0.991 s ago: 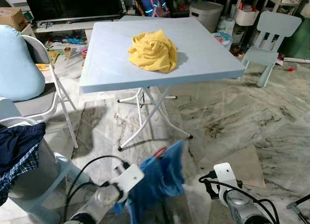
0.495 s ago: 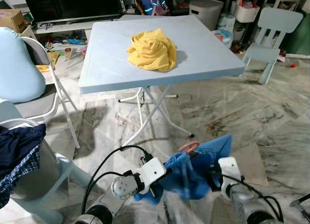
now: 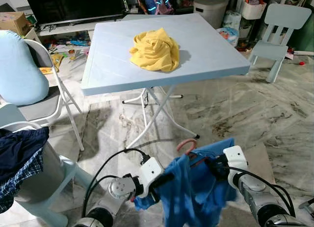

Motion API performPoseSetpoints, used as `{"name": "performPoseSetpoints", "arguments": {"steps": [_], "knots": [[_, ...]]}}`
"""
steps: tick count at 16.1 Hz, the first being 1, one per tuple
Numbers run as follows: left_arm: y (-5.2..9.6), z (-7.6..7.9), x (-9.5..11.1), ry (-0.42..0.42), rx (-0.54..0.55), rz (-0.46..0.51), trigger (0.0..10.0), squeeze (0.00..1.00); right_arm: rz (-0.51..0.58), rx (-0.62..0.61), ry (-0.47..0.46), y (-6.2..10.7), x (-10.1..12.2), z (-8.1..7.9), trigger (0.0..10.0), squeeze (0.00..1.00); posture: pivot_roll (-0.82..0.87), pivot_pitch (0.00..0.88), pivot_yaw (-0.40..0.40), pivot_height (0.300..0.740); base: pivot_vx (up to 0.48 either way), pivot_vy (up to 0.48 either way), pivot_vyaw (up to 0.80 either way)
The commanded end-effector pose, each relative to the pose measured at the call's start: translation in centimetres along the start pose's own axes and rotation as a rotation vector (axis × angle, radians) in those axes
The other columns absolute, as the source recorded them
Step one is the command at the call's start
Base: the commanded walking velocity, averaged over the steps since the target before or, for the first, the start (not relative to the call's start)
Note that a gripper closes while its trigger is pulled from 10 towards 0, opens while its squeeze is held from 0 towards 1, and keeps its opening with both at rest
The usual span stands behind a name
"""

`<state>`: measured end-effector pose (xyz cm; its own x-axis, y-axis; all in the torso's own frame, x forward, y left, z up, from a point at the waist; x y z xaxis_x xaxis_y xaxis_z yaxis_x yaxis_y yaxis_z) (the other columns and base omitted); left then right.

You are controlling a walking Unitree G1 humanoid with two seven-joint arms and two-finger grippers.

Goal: Hang hanger

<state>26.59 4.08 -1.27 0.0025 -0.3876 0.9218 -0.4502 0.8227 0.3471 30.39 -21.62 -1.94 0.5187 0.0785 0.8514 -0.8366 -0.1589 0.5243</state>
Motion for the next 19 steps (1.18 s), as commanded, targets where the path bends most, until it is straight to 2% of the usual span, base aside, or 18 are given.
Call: {"name": "performPoseSetpoints", "arguments": {"steps": [1, 2, 3, 4, 6, 9, 11, 12, 15, 17, 19], "knots": [[-0.3, -0.2, 1.1, -0.011, -0.011, 0.047, 10.0, 0.00, 0.021, 0.029, 0.019, -0.5, 0.9, -0.9, 10.0, 0.00, -0.01, 0.072, 0.058, 0.740, 0.000, 0.000, 0.00], [-0.6, 0.1, 1.5, -0.008, -0.037, 0.066, 10.0, 0.00, 0.025, 0.053, 0.035, -0.6, 0.8, -1.7, 8.5, 0.00, -0.01, 0.073, 0.056, 0.740, 0.000, 0.000, 0.00], [-0.6, 0.3, 1.6, -0.013, -0.043, 0.071, 10.0, 0.00, 0.030, 0.059, 0.033, -0.7, 0.8, -1.9, 0.8, 0.00, -0.01, 0.075, 0.055, 0.740, 0.000, 0.000, 0.00], [-0.7, 0.4, 1.6, -0.012, -0.050, 0.072, 10.0, 0.00, 0.030, 0.053, 0.025, -0.7, 0.7, -2.0, 0.0, 0.00, -0.01, 0.077, 0.053, 0.740, 0.000, 0.000, 0.00], [-0.6, 0.5, 1.5, -0.025, -0.064, 0.065, 10.0, 0.00, 0.032, 0.041, 0.030, -0.6, 0.7, -1.7, 0.0, 0.00, -0.01, 0.080, 0.051, 0.740, 0.000, 0.000, 0.00], [-0.2, 0.7, 1.2, -0.027, -0.077, 0.058, 10.0, 0.00, 0.023, -0.013, 0.028, -0.3, 0.8, -0.1, 0.0, 0.00, 0.00, 0.082, 0.046, 0.740, 0.000, 0.000, 0.00], [-0.2, 0.7, 1.0, -0.027, -0.076, 0.052, 10.0, 0.00, 0.024, -0.031, 0.008, -0.2, 0.8, 0.2, 0.0, 0.00, 0.00, 0.079, 0.045, 0.740, 0.000, 0.000, 0.00], [-0.1, 0.3, 0.4, -0.010, -0.032, 0.008, 10.0, 0.00, -0.001, -0.009, -0.010, -0.3, 0.4, -0.3, 10.0, 0.00, 0.00, 0.079, 0.045, 0.740, 0.000, 0.000, 0.00], [0.0, -0.6, -0.6, 0.012, 0.085, -0.061, 10.0, 0.00, -0.005, 0.015, -0.059, -0.3, -0.4, -1.2, 10.0, 0.00, -0.01, 0.072, 0.045, 0.740, 0.000, 0.000, 0.00], [1.0, -1.6, -2.0, 0.111, 0.225, -0.108, 10.0, 0.00, -0.004, 0.031, -0.137, 0.0, -1.5, -1.7, 10.0, 0.00, -0.01, 0.066, 0.042, 0.740, 0.000, 0.000, 0.00], [2.1, -2.6, -3.7, 0.161, 0.362, -0.201, 10.0, 0.00, -0.017, 0.088, -0.189, 0.2, -2.2, -2.3, 10.0, 0.00, -0.01, 0.062, 0.040, 0.740, 0.000, 0.000, 0.00]]}}
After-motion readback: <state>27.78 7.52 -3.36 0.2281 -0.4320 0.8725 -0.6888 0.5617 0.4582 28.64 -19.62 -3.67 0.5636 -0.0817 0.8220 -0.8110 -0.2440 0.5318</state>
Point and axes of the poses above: a point about 5 cm out from each wrist's last joint towards the gripper, its own y axis pointing back from the gripper into the wrist, its own x axis along the axis of the wrist's last joint, z = x × y, the point moved 3 cm from there along -y, pointing out of the wrist towards the gripper, and after that the axes turned 9 degrees about -y, right-handed, at the moved point
